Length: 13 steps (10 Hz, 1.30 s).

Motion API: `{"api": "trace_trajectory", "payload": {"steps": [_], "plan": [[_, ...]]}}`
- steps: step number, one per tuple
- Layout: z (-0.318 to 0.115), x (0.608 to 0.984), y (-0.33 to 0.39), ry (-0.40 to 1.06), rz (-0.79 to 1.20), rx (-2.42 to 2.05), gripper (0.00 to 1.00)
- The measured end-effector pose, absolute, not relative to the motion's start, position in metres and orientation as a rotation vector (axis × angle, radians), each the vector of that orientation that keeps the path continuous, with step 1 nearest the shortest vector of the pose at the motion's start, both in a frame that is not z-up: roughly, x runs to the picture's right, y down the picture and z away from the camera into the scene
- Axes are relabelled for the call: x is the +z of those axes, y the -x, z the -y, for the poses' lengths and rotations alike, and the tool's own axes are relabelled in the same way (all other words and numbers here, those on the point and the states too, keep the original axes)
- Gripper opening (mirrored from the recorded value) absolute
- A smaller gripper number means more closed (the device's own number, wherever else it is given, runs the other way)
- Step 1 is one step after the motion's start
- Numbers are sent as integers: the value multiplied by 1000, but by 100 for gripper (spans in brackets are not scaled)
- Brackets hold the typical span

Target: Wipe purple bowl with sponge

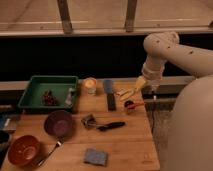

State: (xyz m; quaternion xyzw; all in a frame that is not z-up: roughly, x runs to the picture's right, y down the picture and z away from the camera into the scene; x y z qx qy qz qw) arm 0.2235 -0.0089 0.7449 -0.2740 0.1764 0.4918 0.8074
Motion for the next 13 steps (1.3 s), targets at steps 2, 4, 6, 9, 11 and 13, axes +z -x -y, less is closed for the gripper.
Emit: {"api": "trace_trajectory", "payload": {"steps": [2,4,6,9,11,13], "plan": [[10,740,-213,591,-347,1007,80],[13,742,-179,605,-297,938,80],[12,740,-135,624,-243,841,80],[-14,719,-67,666,-167,663,80],[-34,699,-38,677,-126,545,80],[-35,697,-36,677,-123,537,80]]}}
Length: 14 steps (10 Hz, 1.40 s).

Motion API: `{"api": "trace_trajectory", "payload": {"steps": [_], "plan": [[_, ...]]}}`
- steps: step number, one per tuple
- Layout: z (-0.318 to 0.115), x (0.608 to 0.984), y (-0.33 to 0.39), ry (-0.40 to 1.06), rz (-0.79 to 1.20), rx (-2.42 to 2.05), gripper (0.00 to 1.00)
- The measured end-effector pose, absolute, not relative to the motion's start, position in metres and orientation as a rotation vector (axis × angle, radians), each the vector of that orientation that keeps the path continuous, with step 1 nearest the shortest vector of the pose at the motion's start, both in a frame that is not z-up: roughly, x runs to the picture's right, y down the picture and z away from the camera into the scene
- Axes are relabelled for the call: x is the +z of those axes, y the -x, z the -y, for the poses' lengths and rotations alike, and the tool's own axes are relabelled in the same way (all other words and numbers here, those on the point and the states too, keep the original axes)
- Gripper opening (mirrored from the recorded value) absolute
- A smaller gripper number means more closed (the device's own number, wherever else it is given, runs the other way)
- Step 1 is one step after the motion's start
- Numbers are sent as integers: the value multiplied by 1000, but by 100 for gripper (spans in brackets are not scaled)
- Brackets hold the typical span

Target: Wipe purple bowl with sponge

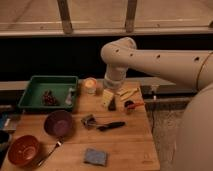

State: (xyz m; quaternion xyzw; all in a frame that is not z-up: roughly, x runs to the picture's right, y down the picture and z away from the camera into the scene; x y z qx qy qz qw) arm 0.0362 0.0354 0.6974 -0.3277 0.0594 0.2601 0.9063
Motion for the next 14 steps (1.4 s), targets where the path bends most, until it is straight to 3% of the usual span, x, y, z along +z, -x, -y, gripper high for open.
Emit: {"api": "trace_trajectory", "payload": {"steps": [5,14], "plan": [[-47,702,-24,694,-111,472,80],[-189,707,47,942,27,379,80]]}}
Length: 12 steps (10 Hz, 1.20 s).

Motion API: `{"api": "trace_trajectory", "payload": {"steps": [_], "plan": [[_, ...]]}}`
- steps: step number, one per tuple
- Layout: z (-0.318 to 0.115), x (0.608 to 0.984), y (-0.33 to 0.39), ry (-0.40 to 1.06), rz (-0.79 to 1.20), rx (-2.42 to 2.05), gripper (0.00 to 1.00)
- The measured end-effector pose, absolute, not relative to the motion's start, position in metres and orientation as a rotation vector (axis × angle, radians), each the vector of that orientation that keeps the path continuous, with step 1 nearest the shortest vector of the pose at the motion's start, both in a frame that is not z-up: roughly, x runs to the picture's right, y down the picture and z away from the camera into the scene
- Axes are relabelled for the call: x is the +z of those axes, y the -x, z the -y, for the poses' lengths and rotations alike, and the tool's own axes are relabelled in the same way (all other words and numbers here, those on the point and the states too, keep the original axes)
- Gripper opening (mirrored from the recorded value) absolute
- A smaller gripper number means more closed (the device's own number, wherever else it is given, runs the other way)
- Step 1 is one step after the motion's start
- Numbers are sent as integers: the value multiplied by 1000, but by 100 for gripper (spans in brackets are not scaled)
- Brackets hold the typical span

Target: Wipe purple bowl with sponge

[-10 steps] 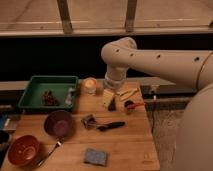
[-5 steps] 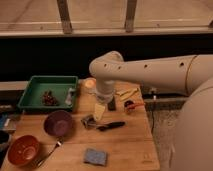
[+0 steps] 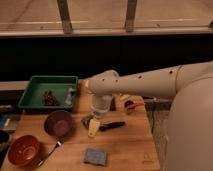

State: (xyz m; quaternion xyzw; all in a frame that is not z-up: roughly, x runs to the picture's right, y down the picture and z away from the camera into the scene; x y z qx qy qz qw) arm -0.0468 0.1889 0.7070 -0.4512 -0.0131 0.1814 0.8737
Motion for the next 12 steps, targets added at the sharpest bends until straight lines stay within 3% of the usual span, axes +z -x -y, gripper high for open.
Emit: {"api": "trace_trajectory", "payload": {"steps": [7,12], "plan": [[-183,701,64,936,-1,298,80],[-206,699,77,987,21,250,80]]}}
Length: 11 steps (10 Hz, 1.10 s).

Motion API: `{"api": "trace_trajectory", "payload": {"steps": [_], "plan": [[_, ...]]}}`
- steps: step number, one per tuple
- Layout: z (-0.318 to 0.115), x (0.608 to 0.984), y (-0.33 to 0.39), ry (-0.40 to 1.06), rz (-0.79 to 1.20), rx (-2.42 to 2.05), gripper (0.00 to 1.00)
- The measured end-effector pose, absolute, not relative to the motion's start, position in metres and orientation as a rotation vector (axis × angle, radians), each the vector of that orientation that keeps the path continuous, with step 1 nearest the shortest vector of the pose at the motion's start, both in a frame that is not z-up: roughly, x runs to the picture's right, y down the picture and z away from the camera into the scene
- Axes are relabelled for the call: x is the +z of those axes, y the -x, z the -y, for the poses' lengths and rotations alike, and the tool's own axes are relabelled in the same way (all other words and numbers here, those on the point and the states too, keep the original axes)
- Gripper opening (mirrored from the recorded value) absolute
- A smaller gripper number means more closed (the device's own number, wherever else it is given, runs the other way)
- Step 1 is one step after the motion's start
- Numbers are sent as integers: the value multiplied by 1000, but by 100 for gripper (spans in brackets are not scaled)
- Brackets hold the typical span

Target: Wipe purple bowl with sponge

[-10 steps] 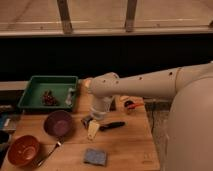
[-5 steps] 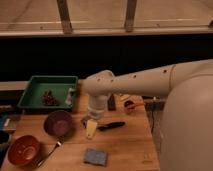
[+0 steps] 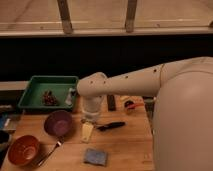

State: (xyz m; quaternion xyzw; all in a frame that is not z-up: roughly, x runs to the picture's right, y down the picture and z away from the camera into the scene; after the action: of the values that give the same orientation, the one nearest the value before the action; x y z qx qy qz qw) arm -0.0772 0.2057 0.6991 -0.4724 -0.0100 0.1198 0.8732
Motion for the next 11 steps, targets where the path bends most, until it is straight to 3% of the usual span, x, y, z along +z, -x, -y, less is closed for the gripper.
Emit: {"api": "trace_trajectory", "payload": {"steps": [8,11], "plan": [[-223,694,80,1027,45,233,80],[-257,680,87,1021,-2,203,80]]}}
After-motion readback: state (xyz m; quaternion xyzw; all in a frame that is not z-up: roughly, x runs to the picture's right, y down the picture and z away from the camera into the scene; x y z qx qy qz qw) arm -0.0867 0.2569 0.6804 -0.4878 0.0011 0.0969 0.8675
